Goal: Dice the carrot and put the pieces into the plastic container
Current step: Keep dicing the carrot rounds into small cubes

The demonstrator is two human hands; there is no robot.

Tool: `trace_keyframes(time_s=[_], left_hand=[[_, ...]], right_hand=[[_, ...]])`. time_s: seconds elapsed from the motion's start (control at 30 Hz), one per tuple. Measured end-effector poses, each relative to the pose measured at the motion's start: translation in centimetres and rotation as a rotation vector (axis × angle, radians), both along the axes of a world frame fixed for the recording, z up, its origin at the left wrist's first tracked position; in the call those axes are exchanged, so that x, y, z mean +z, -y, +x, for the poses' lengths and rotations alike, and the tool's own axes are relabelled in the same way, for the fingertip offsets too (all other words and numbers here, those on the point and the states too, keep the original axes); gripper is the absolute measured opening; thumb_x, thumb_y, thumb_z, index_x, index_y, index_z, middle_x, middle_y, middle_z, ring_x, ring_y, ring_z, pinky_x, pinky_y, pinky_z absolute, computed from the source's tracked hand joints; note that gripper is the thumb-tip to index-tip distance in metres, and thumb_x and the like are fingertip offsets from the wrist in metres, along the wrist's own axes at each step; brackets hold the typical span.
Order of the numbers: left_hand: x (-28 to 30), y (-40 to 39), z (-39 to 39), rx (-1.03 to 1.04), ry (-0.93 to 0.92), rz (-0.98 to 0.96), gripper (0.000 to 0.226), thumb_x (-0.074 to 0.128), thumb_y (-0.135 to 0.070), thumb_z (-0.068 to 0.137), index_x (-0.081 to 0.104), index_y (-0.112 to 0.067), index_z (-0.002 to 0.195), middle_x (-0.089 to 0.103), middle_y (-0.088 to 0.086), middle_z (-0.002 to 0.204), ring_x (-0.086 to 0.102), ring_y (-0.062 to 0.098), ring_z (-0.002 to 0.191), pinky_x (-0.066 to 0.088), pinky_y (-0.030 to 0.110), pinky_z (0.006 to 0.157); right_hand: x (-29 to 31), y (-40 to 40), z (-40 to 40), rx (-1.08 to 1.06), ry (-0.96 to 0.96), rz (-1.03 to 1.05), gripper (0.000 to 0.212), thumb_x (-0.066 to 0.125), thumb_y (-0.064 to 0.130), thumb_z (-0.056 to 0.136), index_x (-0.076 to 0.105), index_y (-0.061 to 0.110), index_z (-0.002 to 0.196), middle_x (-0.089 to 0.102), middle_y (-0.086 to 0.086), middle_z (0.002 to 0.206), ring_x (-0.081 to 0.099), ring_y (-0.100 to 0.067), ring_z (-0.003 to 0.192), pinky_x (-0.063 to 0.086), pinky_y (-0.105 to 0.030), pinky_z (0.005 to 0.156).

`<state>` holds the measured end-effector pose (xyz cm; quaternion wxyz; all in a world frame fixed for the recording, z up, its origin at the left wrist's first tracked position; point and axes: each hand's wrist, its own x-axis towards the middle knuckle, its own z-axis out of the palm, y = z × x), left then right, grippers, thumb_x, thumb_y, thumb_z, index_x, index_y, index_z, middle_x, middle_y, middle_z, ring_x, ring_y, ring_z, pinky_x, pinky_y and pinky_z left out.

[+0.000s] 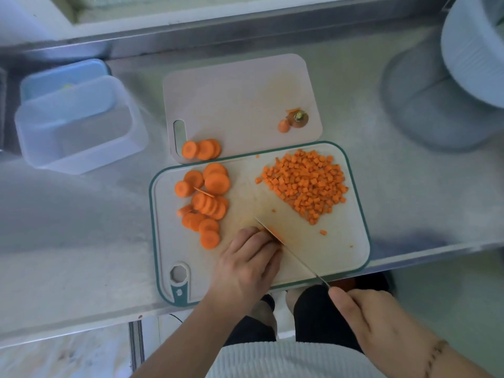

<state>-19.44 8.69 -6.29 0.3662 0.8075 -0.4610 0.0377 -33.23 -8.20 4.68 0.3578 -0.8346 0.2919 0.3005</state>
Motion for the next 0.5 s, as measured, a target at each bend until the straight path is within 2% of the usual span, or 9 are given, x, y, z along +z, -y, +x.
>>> trace_keyframes(time_s=[0.1,0.27,0.37,0.5], left_hand=[[0.1,0.2,0.1,-0.005,0.005,-0.002,0.009,0.078,-0.006,0.087,0.078,-0.003,0.095,0.073,0.007,0.104,0.065,0.025,0.099,0.053,0.034,0.092],[0.4,-0.5,-0.1,-0.040,-0.004,0.021,0.013,0.073,-0.004,0.086,0.077,-0.001,0.098,0.071,0.010,0.106,0.064,0.030,0.101,0.052,0.036,0.094],[0.1,-1.0,-0.1,-0.032,0.012,0.036,0.011,0.073,-0.003,0.088,0.076,-0.001,0.098,0.070,0.011,0.106,0.063,0.032,0.101,0.052,0.037,0.095],[0.0,-0.8,0.0,-0.027,-0.002,0.015,0.010,0.071,-0.002,0.089,0.077,-0.001,0.098,0.071,0.009,0.106,0.063,0.030,0.101,0.050,0.034,0.097]], right_hand=[[-1.5,-0.8,0.8,-0.014,0.092,-0.013,0.075,0.002,0.075,0.079,0.051,0.020,0.064,0.058,-0.001,0.061,0.055,-0.011,0.061,0.049,-0.029,0.068],[-1.1,-0.6,1.3,-0.130,0.192,0.074,0.060,0.023,0.066,0.082,0.042,0.017,0.056,0.046,0.002,0.051,0.046,-0.009,0.054,0.041,-0.021,0.059],[-0.2,-0.1,-0.1,-0.133,0.178,0.089,0.058,0.025,0.067,0.082,0.035,0.017,0.055,0.039,0.001,0.048,0.039,-0.009,0.049,0.032,-0.019,0.052],[0.2,0.0,-1.2,-0.069,0.066,0.034,0.062,0.019,0.070,0.079,0.037,0.016,0.055,0.043,-0.002,0.050,0.042,-0.009,0.049,0.034,-0.023,0.053]])
